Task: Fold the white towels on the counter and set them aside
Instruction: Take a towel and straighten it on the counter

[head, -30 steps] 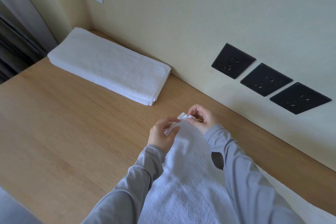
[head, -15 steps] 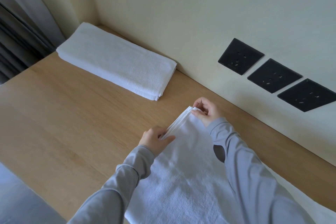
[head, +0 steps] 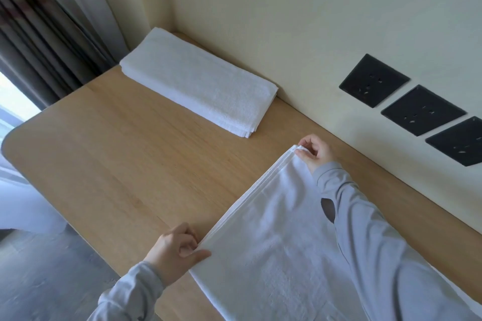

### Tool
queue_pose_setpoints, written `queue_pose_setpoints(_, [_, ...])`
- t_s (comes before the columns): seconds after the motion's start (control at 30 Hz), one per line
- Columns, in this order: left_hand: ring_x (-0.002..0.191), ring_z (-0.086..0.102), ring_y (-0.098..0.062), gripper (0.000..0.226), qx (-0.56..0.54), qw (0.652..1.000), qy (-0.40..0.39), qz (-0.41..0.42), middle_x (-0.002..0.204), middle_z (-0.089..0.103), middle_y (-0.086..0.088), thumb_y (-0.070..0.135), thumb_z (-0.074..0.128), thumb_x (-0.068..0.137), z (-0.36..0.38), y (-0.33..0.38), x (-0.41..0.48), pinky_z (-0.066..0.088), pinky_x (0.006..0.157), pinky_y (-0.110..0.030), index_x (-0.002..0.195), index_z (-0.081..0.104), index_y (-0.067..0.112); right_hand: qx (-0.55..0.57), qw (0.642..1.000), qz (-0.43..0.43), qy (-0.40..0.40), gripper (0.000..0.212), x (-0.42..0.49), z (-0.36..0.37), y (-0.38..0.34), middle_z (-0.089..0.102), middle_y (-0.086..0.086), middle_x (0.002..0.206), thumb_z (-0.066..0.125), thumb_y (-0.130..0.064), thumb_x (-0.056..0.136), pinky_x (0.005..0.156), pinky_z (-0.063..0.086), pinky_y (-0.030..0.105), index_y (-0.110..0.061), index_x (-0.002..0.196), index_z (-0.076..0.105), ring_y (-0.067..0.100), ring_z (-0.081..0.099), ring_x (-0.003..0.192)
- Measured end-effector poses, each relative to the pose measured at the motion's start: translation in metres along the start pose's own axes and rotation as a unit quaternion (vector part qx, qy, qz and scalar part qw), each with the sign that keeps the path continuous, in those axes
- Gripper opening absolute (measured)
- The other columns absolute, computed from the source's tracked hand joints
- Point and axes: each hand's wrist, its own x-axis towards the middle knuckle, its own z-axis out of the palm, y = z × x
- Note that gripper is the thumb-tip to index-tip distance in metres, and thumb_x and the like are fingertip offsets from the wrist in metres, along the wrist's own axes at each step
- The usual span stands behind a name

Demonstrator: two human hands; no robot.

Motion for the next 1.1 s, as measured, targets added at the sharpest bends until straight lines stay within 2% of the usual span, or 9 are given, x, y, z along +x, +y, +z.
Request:
queue_pose_setpoints(0.1, [0.074,0.051,0.002,0.025,0.013,1.0,0.003,0.018,0.08,0.059,0.004,0.023,0.085,0.064,-0.002,-0.005,-0.01,0.036,0.065,-0.007,0.062,0.066,0.007,-0.009,1.0,0.012,-0.012,0.032,0.003,0.005,0.002,0.047,-0.002,0.072,0.06,0.001,0.083,0.06,0.04,0.017,-0.025,0.07,0.047,0.011,0.043,0.063])
queue_pose_setpoints(0.23, [0.073,0.052,0.0,0.018,0.009,1.0,-0.004,0.005,0.088,0.059,0.005,0.016,0.081,0.068,-0.003,-0.004,-0.011,0.035,0.069,-0.006,0.064,0.064,0.016,-0.035,0.999,0.023,-0.026,0.031,0.006,0.012,0.003,0.045,-0.004,0.07,0.059,0.0,0.084,0.057,0.039,0.012,-0.024,0.07,0.045,0.008,0.041,0.061])
queue_pose_setpoints(0.47, [0.079,0.05,-0.01,0.031,0.06,0.997,-0.025,-0.037,0.094,0.054,0.005,0.029,0.076,0.075,0.003,-0.005,-0.018,0.033,0.067,-0.003,0.06,0.048,0.03,-0.035,0.999,0.034,-0.021,0.015,0.009,0.013,0.003,0.046,-0.004,0.072,0.058,0.003,0.085,0.061,0.038,0.012,-0.009,0.083,0.048,0.008,0.044,0.065])
queue_pose_setpoints(0.63, [0.075,0.05,-0.011,0.018,0.033,0.999,0.013,-0.041,0.091,0.055,0.003,0.024,0.068,0.083,0.008,-0.01,-0.024,0.034,0.067,-0.006,0.068,0.058,0.021,-0.03,0.997,0.052,-0.038,0.012,0.009,0.013,0.0,0.052,0.002,0.073,0.059,0.003,0.084,0.053,0.038,0.003,-0.005,0.09,0.052,0.007,0.047,0.063])
queue_pose_setpoints(0.73, [0.077,0.052,-0.016,0.014,0.021,0.998,0.022,-0.053,0.083,0.059,-0.001,0.022,0.063,0.086,0.009,-0.011,-0.027,0.036,0.068,-0.013,0.079,0.066,0.011,-0.029,0.998,0.044,-0.041,0.011,0.008,0.005,-0.006,0.058,0.009,0.077,0.061,0.005,0.082,0.058,0.042,0.01,-0.003,0.089,0.057,0.011,0.05,0.062])
queue_pose_setpoints(0.8, [0.07,0.048,-0.019,0.018,0.02,0.998,0.029,-0.061,0.07,0.055,-0.001,0.022,0.061,0.087,0.007,-0.009,-0.027,0.036,0.064,-0.017,0.08,0.064,0.006,-0.026,0.999,0.032,-0.017,0.01,0.004,-0.007,-0.012,0.061,0.011,0.079,0.064,0.002,0.081,0.065,0.044,0.02,-0.006,0.084,0.059,0.014,0.053,0.065])
queue_pose_setpoints(0.93, [0.053,0.039,-0.01,0.023,0.04,0.996,0.075,-0.02,0.054,0.043,0.004,0.021,0.061,0.088,-0.019,0.019,-0.016,0.035,0.055,-0.015,0.067,0.056,0.016,0.024,0.996,-0.008,0.085,0.011,-0.01,-0.045,-0.036,0.066,0.0,0.071,0.069,-0.003,0.078,0.066,0.047,0.015,-0.011,0.075,0.063,0.009,0.06,0.065])
queue_pose_setpoints(1.0, [0.053,0.041,-0.009,0.03,0.046,0.992,0.113,0.036,0.053,0.043,0.007,0.018,0.062,0.088,-0.041,0.044,-0.006,0.035,0.056,-0.015,0.063,0.047,0.026,0.067,0.987,-0.039,0.137,0.015,-0.02,-0.071,-0.053,0.066,-0.002,0.07,0.07,0.0,0.077,0.065,0.049,0.012,-0.012,0.071,0.063,0.002,0.061,0.062])
queue_pose_setpoints(1.1, [0.058,0.047,-0.02,0.023,0.054,0.974,0.161,0.153,0.06,0.047,0.007,0.027,0.054,0.088,-0.078,0.09,0.009,0.032,0.056,-0.019,0.067,0.052,0.017,0.104,0.969,-0.087,0.208,0.011,-0.04,-0.114,-0.078,0.065,-0.003,0.071,0.069,0.003,0.077,0.065,0.047,0.007,-0.007,0.077,0.064,-0.005,0.061,0.061])
